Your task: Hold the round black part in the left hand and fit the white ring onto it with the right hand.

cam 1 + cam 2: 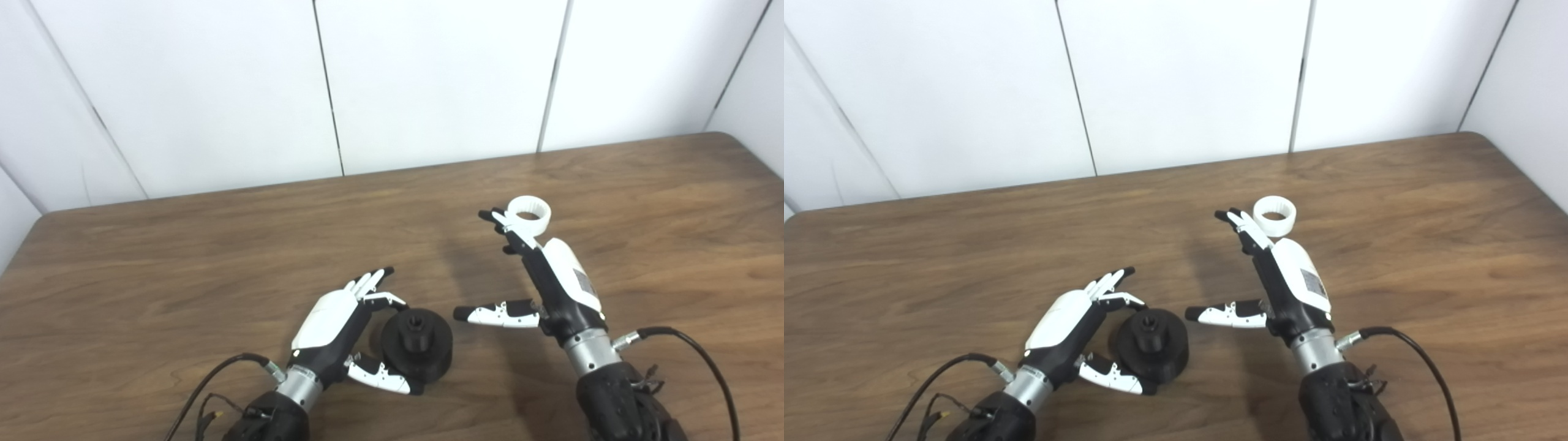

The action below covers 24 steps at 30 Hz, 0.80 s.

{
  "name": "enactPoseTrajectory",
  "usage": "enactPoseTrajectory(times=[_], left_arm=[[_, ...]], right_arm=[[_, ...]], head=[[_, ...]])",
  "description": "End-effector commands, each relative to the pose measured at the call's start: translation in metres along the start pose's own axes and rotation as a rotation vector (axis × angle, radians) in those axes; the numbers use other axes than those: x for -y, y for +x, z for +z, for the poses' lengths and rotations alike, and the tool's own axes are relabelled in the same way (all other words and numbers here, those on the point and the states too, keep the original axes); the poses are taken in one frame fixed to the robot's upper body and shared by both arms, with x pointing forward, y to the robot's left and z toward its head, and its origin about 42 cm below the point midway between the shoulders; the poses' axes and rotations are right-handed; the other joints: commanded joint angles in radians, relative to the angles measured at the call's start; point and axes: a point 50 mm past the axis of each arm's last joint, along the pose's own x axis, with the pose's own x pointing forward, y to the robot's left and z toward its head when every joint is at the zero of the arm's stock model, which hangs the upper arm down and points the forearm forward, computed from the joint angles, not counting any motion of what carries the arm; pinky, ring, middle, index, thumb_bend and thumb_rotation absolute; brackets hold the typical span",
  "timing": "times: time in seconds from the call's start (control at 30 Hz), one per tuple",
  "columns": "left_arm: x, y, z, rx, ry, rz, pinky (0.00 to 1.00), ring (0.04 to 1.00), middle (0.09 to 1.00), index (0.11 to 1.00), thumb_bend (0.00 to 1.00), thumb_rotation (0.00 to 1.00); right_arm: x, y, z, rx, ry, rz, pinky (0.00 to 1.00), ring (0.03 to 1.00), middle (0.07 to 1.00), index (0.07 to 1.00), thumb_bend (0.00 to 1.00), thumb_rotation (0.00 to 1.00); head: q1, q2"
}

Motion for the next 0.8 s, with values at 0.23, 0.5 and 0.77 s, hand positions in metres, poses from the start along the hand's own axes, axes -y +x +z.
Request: enactPoseTrajectory(times=[0.23,0.5,0.77], left_arm=[[-0.017,0.003,0.000,0.050,0.033,0.035,1.00,1.000,1.000,0.611,0.98,0.33],[-0.016,0.003,-0.002,0.046,0.024,0.033,1.00,1.000,1.000,0.611,0.98,0.33],[-0.015,0.002,-0.001,0.047,0.004,0.041,1.00,1.000,1.000,0.609,0.97,0.33]], right_arm=[[0.061,0.042,0.003,0.051,-0.193,-0.233,0.75,0.889,0.944,0.869,0.84,0.39],[0.093,0.088,-0.010,-0.017,-0.364,-0.210,0.72,0.898,0.973,0.872,0.91,0.48],[0.101,0.116,-0.026,-0.115,-0.466,-0.094,0.83,0.981,1.000,0.904,0.98,0.55]], head=[[-0.022,-0.004],[-0.036,-0.011],[-0.029,-0.009]])
